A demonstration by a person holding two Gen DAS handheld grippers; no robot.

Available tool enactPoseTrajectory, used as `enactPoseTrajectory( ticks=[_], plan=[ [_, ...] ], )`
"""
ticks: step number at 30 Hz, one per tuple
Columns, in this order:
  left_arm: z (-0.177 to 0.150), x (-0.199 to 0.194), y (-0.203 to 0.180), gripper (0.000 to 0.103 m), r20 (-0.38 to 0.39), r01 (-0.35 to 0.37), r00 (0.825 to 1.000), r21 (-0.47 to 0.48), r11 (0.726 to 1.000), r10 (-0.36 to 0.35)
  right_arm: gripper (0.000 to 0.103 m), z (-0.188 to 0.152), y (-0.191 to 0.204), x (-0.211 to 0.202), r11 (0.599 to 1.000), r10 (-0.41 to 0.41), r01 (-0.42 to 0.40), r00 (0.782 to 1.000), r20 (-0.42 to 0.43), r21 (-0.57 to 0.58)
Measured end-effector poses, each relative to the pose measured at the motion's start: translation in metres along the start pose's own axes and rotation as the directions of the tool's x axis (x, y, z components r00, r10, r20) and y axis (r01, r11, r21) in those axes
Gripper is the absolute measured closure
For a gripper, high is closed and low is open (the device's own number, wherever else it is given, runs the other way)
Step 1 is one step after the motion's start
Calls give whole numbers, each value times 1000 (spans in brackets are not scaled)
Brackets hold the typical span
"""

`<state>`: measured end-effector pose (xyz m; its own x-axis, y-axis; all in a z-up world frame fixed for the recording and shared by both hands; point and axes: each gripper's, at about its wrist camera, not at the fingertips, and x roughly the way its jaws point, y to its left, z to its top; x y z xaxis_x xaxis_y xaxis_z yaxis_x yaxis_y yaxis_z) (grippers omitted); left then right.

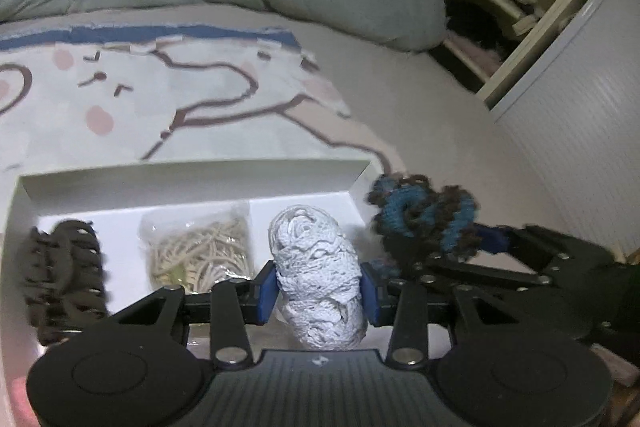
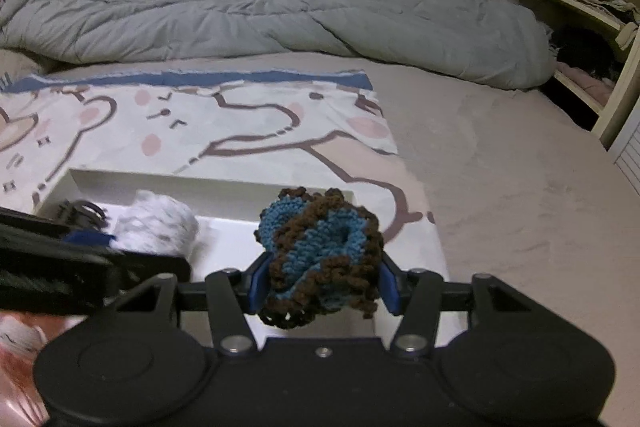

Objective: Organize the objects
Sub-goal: 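Carry the white knit ball and scrunchie over the white box with both tools, then open both tools to drop the ball and scrunchie into the box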

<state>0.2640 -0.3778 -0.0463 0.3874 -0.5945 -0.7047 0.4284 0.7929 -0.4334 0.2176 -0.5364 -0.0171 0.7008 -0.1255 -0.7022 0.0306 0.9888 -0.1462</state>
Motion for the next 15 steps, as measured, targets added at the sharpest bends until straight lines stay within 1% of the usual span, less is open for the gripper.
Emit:
enactPoseTrajectory(
  ticks=[2,4,7,9,10,12,13,14,15],
  plan=[
    [0,10,4,60,-17,-9,1000,-14,1000,9,48,-3,-3,4,1000,-14,13,1000,-11,-9],
    [1,17,10,60,-22,-35,999,-17,999,35,48,-5,-6,6,1000,3,-3,1000,-9,-13],
    [4,18,16,60,9,-80,997,3,997,80,48,-5,-3,9,999,25,-25,1000,-4,-43],
    [6,18,22,60,30,-106,994,-2,994,106,48,-5,2,13,997,36,-37,999,-9,-65],
    [7,18,25,60,35,-108,993,-8,994,108,48,-5,5,16,996,42,-43,999,-14,-76],
    [9,18,29,57,44,-91,995,-24,996,92,47,-5,11,20,994,44,-46,999,-21,-96],
    [9,18,30,52,43,-74,996,-31,997,75,44,-5,13,21,994,38,-40,999,-21,-102],
    [9,17,30,45,39,-61,997,-31,998,63,44,-5,14,22,994,26,-28,1000,-17,-106],
    [9,16,28,41,36,-55,998,-26,998,56,43,-4,16,23,994,15,-16,1000,-12,-109]
  ],
)
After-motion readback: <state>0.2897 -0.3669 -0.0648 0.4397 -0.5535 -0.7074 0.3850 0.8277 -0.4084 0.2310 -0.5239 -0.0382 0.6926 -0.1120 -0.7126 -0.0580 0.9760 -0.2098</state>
